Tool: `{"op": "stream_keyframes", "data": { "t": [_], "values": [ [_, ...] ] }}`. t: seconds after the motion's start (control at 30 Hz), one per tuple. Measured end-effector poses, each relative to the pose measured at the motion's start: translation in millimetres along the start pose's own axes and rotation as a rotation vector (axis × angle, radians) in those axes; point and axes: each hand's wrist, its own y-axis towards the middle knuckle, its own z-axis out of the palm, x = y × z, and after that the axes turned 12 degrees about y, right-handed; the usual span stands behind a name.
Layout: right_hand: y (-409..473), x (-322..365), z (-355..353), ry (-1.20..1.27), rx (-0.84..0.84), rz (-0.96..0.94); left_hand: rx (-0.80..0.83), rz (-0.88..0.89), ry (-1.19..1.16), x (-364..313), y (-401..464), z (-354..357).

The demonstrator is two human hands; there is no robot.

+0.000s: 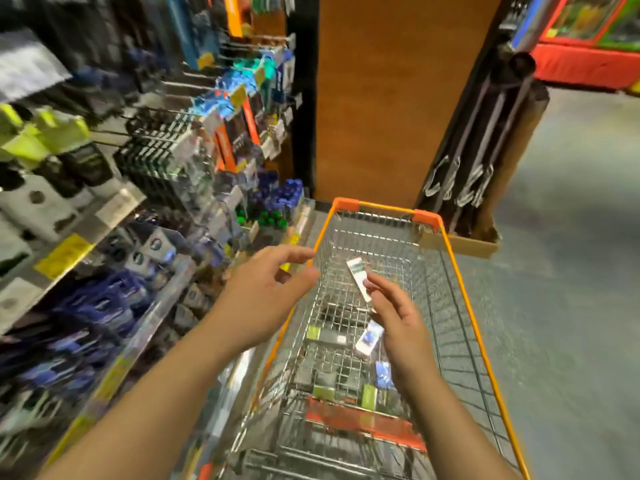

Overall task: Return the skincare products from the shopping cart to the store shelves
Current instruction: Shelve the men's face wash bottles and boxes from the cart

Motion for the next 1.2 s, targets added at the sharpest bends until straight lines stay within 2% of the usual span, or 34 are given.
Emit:
{"op": "stream_keyframes", "data": {
  "t": [0.2, 0.33, 0.5, 0.7, 0.9, 1.07, 1.2],
  "values": [
    [30.2, -47.9, -64.9, 0.046, -0.165, 0.185, 0.090, -0.124, 0.013, 4.0, 28.8, 71.0],
    [50.2, -77.3, -86.7, 0.021, -0.208, 0.266, 0.130, -0.202, -0.021, 11.6, 45.0, 106.0],
    [76.8, -107.9, -97.0, 0.019, -0.313, 0.287, 0.153, -0.305, -0.087, 23.5, 70.2, 135.3],
    [118.6, -160.7, -112.1, -0.077, -0.340, 0.317, 0.170, -0.424, -0.147, 42.2, 110.3, 180.9],
    [177.0, -229.9, -128.2, -0.197, -0.426, 0.337, 0.110, -0.521, -0.197, 77.0, 134.8, 234.0],
    [215.5, -284.7, -150.8, -0.358, -0.430, 0.277, 0.115, -0.711, -0.319, 105.7, 158.7, 279.5],
    [249.0, -321.6, -164.8, -0.529, -0.359, 0.229, 0.053, -0.822, -0.457, 132.6, 165.6, 304.6]
  ]
}}
